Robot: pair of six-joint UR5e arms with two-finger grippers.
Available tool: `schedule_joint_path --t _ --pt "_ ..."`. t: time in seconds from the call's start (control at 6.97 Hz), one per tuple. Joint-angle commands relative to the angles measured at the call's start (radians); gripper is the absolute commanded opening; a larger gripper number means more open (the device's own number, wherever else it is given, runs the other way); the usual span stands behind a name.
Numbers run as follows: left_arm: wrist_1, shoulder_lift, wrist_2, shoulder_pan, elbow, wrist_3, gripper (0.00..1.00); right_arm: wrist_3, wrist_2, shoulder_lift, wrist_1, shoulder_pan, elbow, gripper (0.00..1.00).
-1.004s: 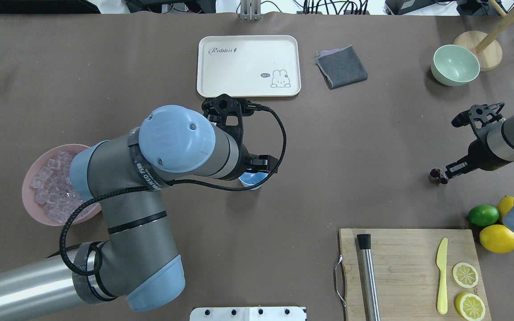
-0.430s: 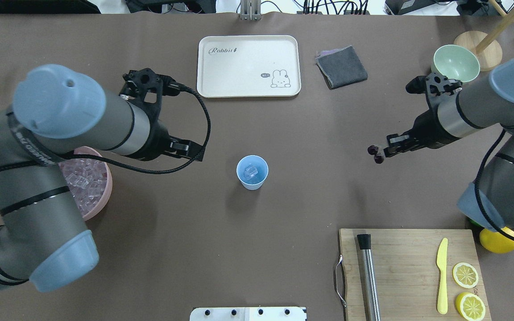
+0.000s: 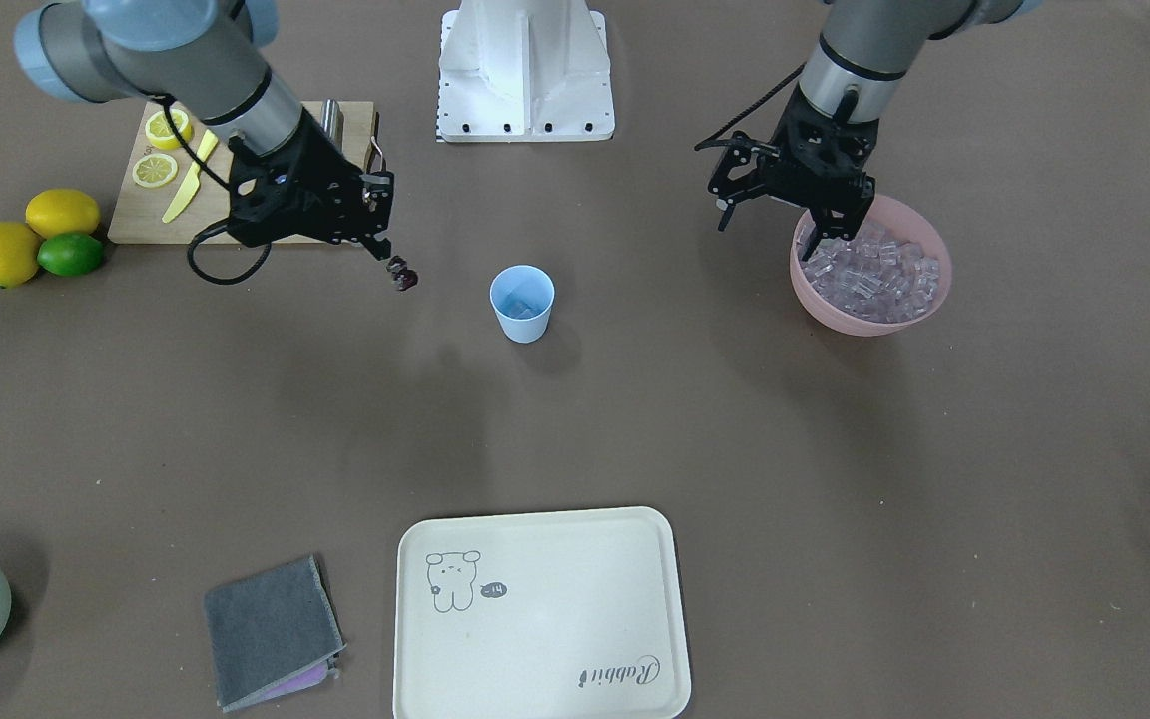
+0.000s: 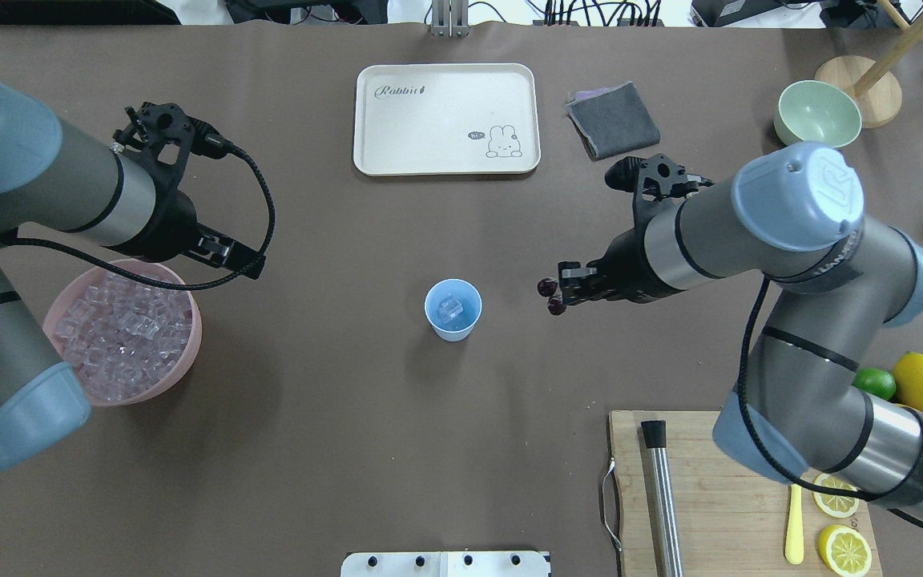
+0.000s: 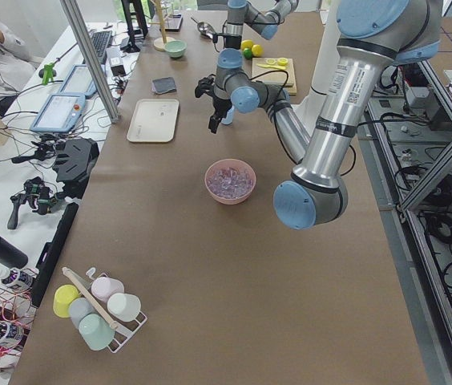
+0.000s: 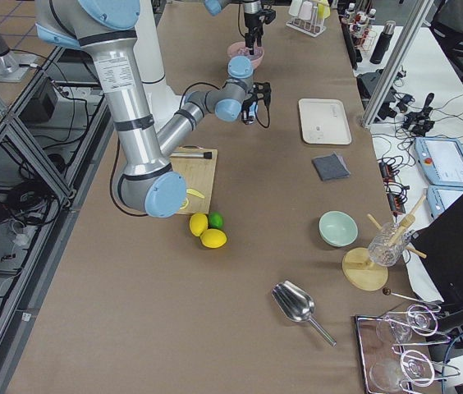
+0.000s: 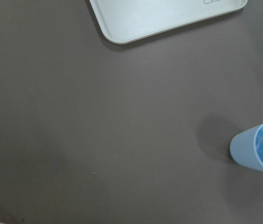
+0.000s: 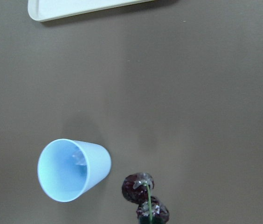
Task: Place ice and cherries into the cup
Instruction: 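Carry the cherries with the right gripper toward the cup while the left gripper withdraws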
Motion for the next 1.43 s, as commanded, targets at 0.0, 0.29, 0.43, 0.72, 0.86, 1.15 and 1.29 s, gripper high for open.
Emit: schedule_joint_path --t 0.0,0.29,0.43,0.72,0.86,1.15,1.29 --pt "-0.106 0.080 -0.023 -0.034 0.041 0.065 0.97 0.078 -0.135 0.141 -0.152 -0.094 0.002 0.00" --pt "-0.145 0.099 -0.046 -0.034 0.062 0.059 0.97 0.078 -0.201 0.169 -0.159 -0.145 -0.021 0.00" --pt "-0.146 0.101 -0.059 -0.034 0.058 0.053 0.97 0.078 -0.215 0.188 -0.159 -0.151 -0.048 0.00" --pt "-0.146 0.101 -0.058 -0.034 0.066 0.051 0.97 0.078 -0.244 0.214 -0.154 -0.158 -0.077 0.00" --pt "-0.146 0.099 -0.058 -0.034 0.068 0.051 0.97 0.072 -0.249 0.258 -0.157 -0.155 -0.117 0.00" --pt "-0.146 0.099 -0.058 -0.034 0.066 0.048 0.97 0.064 -0.268 0.268 -0.153 -0.150 -0.139 0.00" --pt "-0.145 0.099 -0.058 -0.034 0.066 0.048 0.97 0.063 -0.268 0.266 -0.147 -0.148 -0.159 0.00"
